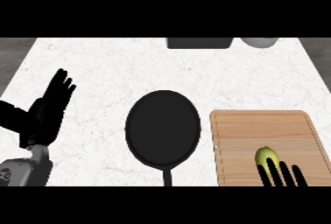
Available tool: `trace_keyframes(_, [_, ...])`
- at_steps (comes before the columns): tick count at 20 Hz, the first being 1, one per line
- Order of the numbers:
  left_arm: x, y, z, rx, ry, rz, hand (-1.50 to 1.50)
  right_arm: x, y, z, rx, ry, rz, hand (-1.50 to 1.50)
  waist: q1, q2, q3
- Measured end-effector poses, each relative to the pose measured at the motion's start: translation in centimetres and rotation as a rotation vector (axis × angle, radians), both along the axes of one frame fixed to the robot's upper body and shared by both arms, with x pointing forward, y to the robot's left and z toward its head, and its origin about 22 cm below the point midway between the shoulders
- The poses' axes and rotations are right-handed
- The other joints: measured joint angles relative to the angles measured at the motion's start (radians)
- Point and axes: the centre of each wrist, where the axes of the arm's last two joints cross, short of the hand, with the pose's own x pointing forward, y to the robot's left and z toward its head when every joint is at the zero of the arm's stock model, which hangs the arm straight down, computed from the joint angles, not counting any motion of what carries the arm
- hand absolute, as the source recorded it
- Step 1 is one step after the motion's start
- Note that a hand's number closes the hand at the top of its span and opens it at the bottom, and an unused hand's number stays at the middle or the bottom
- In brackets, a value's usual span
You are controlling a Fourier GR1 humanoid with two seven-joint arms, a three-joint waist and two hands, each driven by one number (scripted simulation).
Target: Pick the lemon from the cutting board and place it in the pan
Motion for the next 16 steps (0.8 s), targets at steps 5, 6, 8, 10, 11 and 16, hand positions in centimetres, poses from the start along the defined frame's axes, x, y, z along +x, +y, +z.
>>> trace_keyframes(5, [0.0, -0.1, -0.3, 0.005, -0.006, -0.004, 0.0, 2.2, 0.2, -1.1, -0.019, 0.01, -0.053, -1.5, 0.002, 0.001, 0.0])
trace_keyframes(6, [0.2, -0.1, -0.1, 0.002, -0.006, -0.006, 0.0, 2.6, 0.4, -0.8, -0.022, 0.01, -0.063, -1.5, 0.001, 0.001, 0.0])
trace_keyframes(8, [0.2, 0.0, 0.3, 0.004, -0.007, -0.006, 0.0, 3.1, 0.8, -1.1, -0.024, 0.009, -0.08, -1.5, 0.002, 0.0, 0.0])
trace_keyframes(10, [0.2, -0.7, 0.4, 0.001, -0.006, -0.009, 0.0, 4.1, 0.6, -1.1, -0.022, 0.01, -0.09, -1.5, 0.002, 0.001, 0.0])
trace_keyframes(11, [0.4, -0.8, 0.5, 0.004, -0.005, -0.01, 0.0, 4.3, 0.3, -1.3, -0.018, 0.011, -0.092, -1.5, 0.002, 0.001, 0.0])
trace_keyframes(16, [-0.4, -0.3, -0.3, 0.006, -0.005, -0.007, 0.0, 5.6, -0.9, -1.9, -0.017, 0.026, -0.098, -1.5, 0.002, 0.001, 0.0])
